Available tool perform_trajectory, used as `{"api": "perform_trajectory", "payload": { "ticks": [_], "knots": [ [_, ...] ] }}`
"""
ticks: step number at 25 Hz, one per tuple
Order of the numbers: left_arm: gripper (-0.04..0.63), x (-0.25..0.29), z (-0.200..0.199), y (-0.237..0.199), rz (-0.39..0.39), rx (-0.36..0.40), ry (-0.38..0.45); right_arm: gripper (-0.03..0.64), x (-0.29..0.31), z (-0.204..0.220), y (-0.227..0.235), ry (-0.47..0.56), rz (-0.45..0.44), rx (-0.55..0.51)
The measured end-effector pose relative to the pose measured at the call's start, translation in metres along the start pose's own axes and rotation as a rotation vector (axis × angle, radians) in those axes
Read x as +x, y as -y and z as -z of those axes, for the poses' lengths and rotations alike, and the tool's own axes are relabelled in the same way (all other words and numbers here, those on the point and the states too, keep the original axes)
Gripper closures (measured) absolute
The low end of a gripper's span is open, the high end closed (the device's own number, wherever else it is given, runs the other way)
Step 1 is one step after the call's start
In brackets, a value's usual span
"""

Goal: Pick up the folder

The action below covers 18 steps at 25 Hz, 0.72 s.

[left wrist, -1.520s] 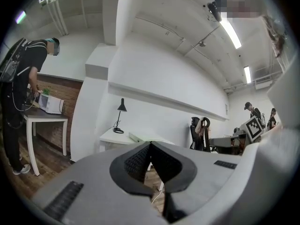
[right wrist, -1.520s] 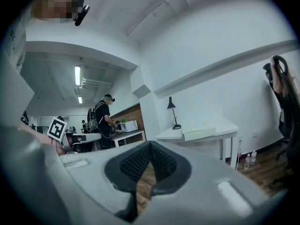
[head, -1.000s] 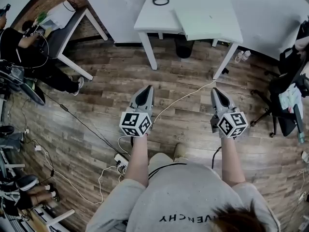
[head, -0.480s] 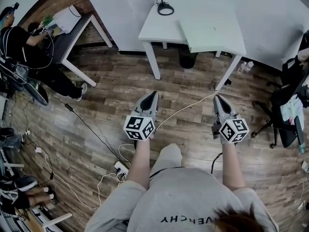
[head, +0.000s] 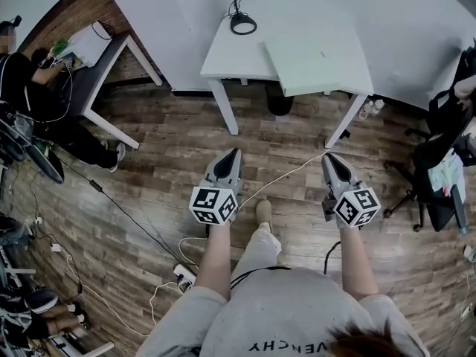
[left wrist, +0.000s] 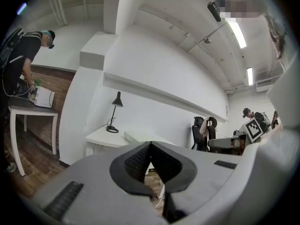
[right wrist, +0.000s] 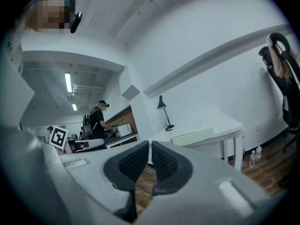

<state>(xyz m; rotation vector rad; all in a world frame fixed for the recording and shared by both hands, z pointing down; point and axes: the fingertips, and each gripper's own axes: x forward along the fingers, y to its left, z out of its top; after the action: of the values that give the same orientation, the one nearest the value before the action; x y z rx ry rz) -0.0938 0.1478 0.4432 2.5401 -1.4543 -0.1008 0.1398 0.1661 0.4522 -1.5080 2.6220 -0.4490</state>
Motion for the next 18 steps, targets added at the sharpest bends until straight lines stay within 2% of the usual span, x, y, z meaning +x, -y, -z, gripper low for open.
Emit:
{"api": "perform_trajectory", "payload": {
  "ticks": [13, 18],
  "knots": [
    [0.597, 0.121, 0.005, -0.036, 0.049, -0.001, -0.012, 0.580, 0.093, -0.001, 0.061, -0.032, 0.022, 0.054],
    [0.597, 0.163, 0.012, -0.050, 0.069, -0.004, -0.040, 0.577, 0.125, 0.004, 0.087, -0.052, 0.045, 0.079]
  ]
}}
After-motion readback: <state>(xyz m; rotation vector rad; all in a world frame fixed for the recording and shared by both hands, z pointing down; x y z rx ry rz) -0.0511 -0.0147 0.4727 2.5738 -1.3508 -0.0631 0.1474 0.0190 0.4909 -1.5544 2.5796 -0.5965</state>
